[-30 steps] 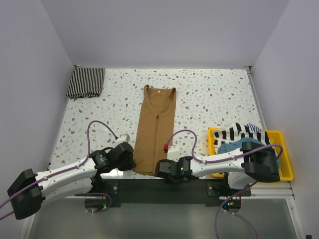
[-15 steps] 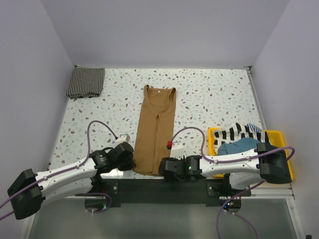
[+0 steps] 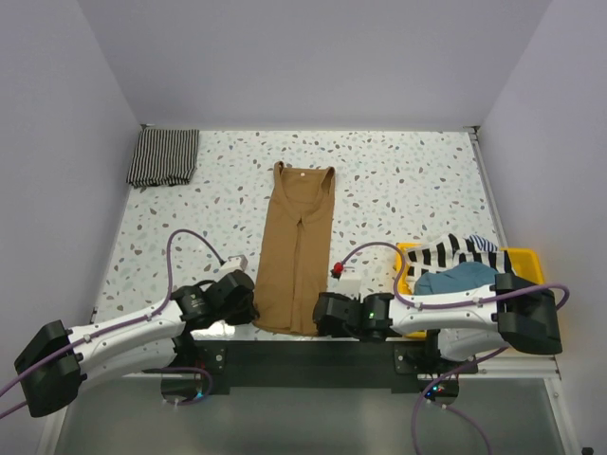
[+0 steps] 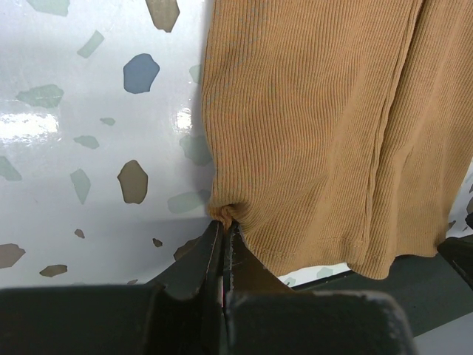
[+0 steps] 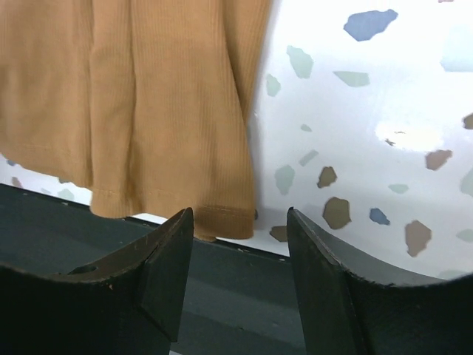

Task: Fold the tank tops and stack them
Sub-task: Fold the tank top

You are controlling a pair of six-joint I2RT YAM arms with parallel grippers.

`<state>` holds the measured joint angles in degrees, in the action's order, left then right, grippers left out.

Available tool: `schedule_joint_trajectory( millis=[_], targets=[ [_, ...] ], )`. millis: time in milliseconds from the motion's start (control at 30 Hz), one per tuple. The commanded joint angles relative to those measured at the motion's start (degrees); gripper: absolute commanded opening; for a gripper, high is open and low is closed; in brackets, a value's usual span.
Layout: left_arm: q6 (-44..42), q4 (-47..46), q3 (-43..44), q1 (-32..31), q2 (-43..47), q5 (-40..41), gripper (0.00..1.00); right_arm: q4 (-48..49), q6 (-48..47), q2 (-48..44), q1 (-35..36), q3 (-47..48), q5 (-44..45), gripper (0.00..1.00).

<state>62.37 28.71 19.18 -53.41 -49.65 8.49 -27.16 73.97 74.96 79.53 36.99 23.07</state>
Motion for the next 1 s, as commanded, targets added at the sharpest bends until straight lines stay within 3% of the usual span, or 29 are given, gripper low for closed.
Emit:
schedule_joint_trajectory(
  millis=[0,100,233,533,667,800,833,967],
  targets=[
    [-0.58,1.17,0.42,-0.47,-0.63,-0.05,0.0,5.27,1.43,-1.57,-0.42,-1.57,1.54,0.57],
    [-0.58,1.17,0.24,-0.47,-0.54,-0.05,0.0,7.03,1.35,-0.43,-1.04,-1.66,0.31,0.55],
    [-0.49,1.44,0.33,-0.38,-0.45,-0.05,0.0,8.26,1.08,3.34,-0.95,-0.34,-1.62,0.45],
    [-0.58,1.79,0.16,-0.56,0.43,-0.4,0.0,5.37,0.38,4.76,-0.51,0.97,-3.73,0.42],
    [-0.23,1.0,-0.54,-1.08,0.17,-1.11,0.0,2.64,-1.02,5.55,-0.07,2.2,-3.47,0.36],
    [0.65,-0.23,-1.51,-1.87,0.08,-1.72,0.0,1.23,-2.34,6.6,-0.07,3.26,-3.47,0.21],
    [1.17,-0.23,-1.51,-2.14,0.16,-1.81,0.0,0.88,-2.69,6.52,0.1,3.26,-3.56,0.11],
    [3.63,0.91,-0.64,-6.52,0.87,-1.11,0.0,-4.65,-3.4,4.76,2.37,5.1,-2.16,0.02]
  ],
)
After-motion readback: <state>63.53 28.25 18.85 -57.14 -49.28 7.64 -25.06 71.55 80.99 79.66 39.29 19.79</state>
